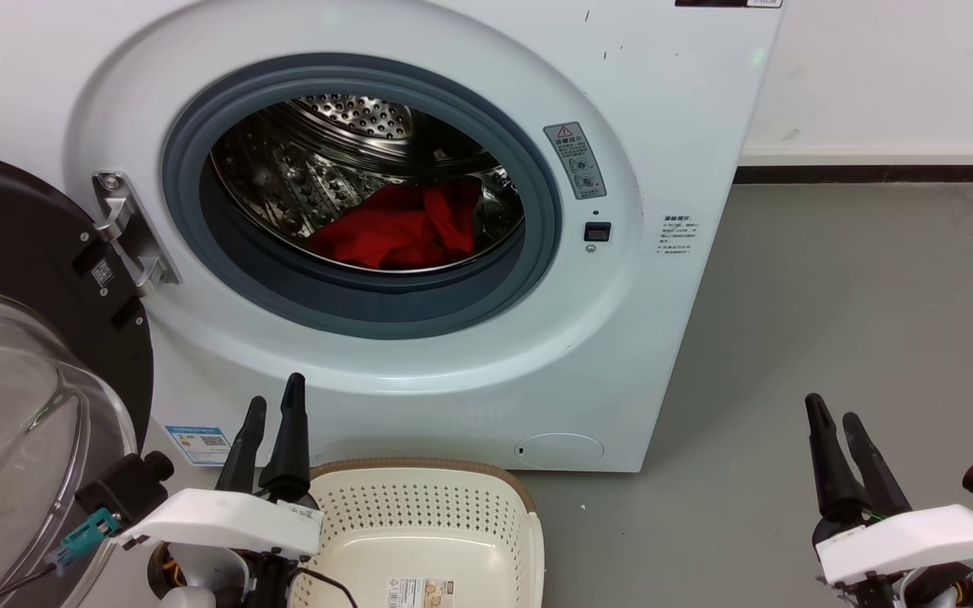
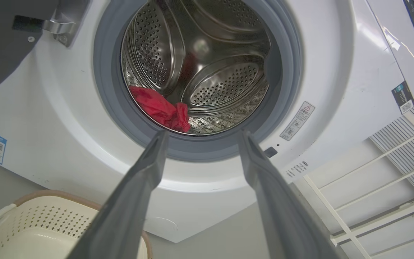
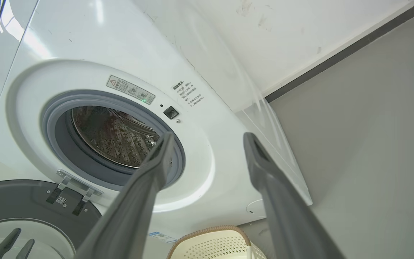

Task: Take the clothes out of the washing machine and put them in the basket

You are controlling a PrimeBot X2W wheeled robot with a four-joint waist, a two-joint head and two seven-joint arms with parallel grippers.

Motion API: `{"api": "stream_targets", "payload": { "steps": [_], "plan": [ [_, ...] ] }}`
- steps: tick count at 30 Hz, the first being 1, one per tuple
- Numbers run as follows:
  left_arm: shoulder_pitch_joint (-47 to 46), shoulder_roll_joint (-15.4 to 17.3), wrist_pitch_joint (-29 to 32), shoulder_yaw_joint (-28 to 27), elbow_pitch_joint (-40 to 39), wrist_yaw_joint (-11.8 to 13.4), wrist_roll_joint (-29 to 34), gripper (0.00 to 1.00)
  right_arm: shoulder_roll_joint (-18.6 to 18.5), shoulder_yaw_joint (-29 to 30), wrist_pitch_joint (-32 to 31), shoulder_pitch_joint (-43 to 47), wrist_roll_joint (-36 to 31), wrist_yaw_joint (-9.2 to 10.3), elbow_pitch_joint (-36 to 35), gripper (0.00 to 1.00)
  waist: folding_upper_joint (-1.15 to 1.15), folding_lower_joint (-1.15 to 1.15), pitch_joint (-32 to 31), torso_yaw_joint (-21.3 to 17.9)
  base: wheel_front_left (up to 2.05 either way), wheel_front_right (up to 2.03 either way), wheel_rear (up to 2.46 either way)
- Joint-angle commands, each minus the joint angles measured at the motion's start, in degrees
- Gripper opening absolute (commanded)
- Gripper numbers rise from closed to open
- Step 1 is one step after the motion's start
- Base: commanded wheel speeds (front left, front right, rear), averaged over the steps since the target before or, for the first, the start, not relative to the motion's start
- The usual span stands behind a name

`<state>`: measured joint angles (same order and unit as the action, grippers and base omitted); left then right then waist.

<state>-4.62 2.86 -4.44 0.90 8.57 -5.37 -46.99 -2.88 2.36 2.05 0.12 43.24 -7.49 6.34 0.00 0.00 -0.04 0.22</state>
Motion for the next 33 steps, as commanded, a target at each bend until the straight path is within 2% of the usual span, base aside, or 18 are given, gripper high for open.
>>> {"api": "stream_targets", "payload": {
  "steps": [1, 15, 33],
  "plan": [
    [-0.46, 0.49, -0.66, 0.16, -0.92, 0.33, 2.29, 1.00, -0.07, -0.20, 0.48, -0.05, -2.27, -0.01, -1.10, 1.00, 0.00, 0.00, -0.01, 0.06, 0.00, 0.00, 0.00],
    [-0.18, 0.92, -3.07, 1.62, -0.36, 1.16, 13.30, 1.00, -0.03, -0.83, 1.36, 0.88, -13.80, -0.01, -2.65, 1.00, 0.00, 0.00, -0.13, 0.26, 0.00, 0.00, 0.00],
    [-0.57, 1.33, -5.73, 3.49, 0.57, 2.52, 24.77, 1.00, -0.02, -0.88, 2.35, 2.12, -25.52, 0.00, -4.22, 1.00, 0.00, 0.00, -0.11, 0.55, 0.00, 0.00, 0.00]
  ]
}}
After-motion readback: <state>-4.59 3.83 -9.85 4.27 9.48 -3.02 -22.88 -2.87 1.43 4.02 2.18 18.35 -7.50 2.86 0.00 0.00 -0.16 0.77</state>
